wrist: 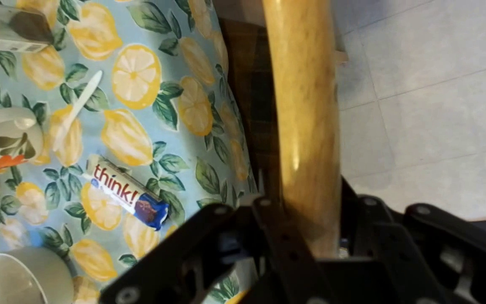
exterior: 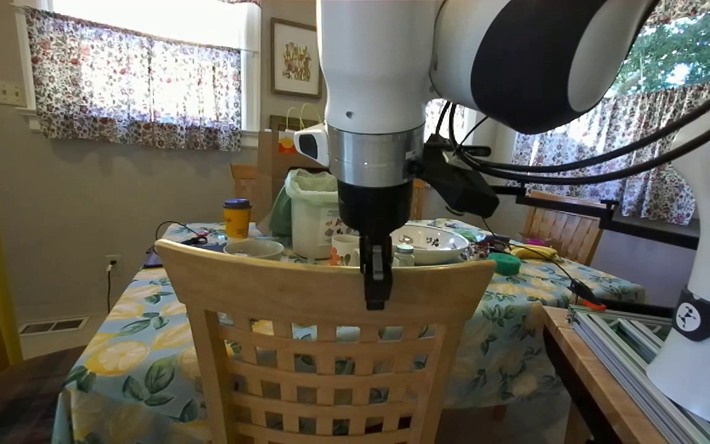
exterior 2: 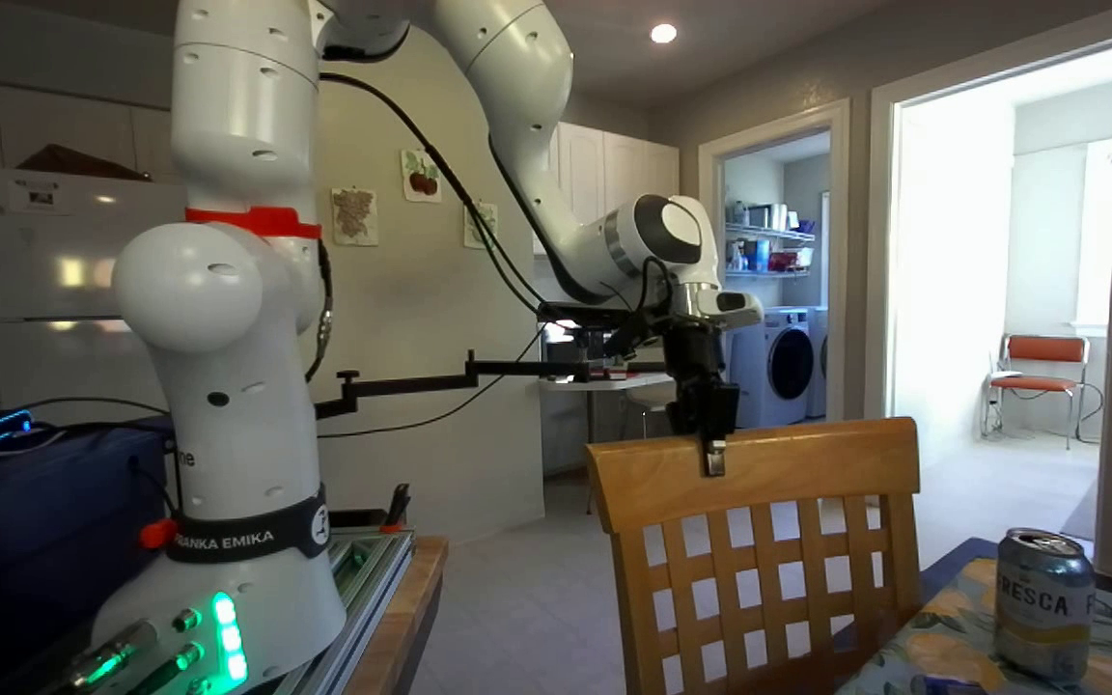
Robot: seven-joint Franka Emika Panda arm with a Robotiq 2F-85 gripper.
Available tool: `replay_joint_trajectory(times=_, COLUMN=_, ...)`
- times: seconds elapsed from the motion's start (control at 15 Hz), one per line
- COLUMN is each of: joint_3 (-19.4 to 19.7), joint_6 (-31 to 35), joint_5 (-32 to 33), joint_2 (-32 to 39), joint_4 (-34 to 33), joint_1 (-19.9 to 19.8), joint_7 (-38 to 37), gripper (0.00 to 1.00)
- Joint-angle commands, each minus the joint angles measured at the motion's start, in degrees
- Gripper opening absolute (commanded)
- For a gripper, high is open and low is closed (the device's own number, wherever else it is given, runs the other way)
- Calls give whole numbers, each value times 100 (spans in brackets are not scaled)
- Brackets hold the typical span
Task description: Push the chair forward
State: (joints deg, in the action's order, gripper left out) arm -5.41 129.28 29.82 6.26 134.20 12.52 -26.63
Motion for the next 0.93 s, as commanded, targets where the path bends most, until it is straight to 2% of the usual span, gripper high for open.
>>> replay_joint_trajectory(times=0.0, joint_3=242, joint_6=-181, joint_5=656, joint_2=25, joint_4=-50, joint_1=-246, joint_7=-135, gripper=8)
replay_joint_trajectory(times=0.33, joint_3=242, joint_6=-483, joint_5=1172, joint_2=69, joint_4=-126, joint_1=-232, joint_7=-151, gripper=8)
replay_joint_trajectory(times=0.53, joint_3=269, joint_6=-201, joint_5=1301, joint_2=129, joint_4=-114, joint_1=-319, joint_7=71, gripper=8)
replay_joint_trajectory(times=0.87, joint_3=314, joint_6=-145, joint_5=1597, joint_2=260, joint_4=-213, joint_1=-396, joint_7=340, gripper=8)
